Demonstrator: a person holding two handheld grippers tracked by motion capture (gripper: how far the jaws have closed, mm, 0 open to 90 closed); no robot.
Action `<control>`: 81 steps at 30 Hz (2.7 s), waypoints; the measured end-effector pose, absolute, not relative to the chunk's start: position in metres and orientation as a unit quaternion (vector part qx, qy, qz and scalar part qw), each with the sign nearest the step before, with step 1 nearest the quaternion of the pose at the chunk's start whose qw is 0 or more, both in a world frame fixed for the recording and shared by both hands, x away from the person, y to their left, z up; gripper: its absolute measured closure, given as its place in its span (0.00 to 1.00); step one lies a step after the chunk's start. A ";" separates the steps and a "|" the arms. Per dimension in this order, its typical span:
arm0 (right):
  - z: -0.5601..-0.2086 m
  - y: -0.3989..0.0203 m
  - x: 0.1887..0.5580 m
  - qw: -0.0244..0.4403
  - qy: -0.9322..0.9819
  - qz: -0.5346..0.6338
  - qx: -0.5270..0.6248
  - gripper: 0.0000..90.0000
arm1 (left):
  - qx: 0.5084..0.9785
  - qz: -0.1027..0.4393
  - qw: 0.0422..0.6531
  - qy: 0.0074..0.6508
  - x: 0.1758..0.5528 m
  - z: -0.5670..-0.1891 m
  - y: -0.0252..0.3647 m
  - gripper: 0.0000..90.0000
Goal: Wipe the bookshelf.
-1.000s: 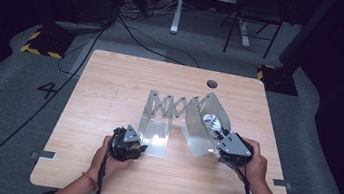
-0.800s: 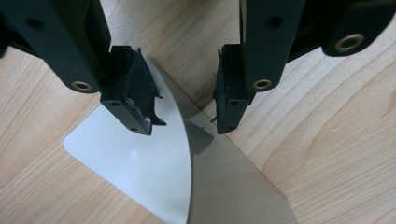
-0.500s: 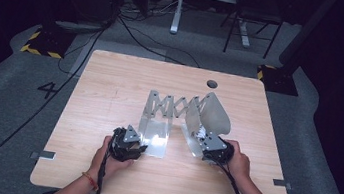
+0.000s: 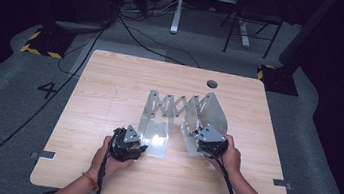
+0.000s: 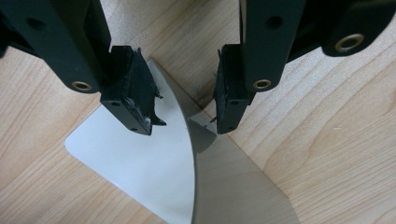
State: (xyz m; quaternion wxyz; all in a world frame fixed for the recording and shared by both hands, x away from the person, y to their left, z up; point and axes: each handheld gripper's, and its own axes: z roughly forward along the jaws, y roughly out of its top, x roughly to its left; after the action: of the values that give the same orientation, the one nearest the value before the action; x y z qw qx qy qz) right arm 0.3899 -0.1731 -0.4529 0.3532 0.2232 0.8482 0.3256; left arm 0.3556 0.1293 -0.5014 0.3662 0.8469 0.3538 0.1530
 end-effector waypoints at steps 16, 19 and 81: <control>-0.385 -0.181 0.386 0.405 0.782 0.413 0.233 0.91 | 0.847 0.152 0.367 0.353 0.355 -0.501 0.129 0.65; -0.391 -0.178 0.386 0.395 0.792 0.405 0.229 0.91 | 0.847 0.150 0.367 0.353 0.355 -0.502 0.129 0.65; -0.366 -0.224 0.355 0.502 0.763 0.339 0.227 0.91 | 0.848 0.149 0.368 0.352 0.355 -0.502 0.129 0.63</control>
State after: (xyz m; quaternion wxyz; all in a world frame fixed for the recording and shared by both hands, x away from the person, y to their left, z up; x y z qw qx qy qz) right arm 0.3551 -0.2236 -0.3656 0.5021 0.2268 0.7627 0.3388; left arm 0.3553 0.1291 -0.5015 0.3678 0.8477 0.3520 0.1488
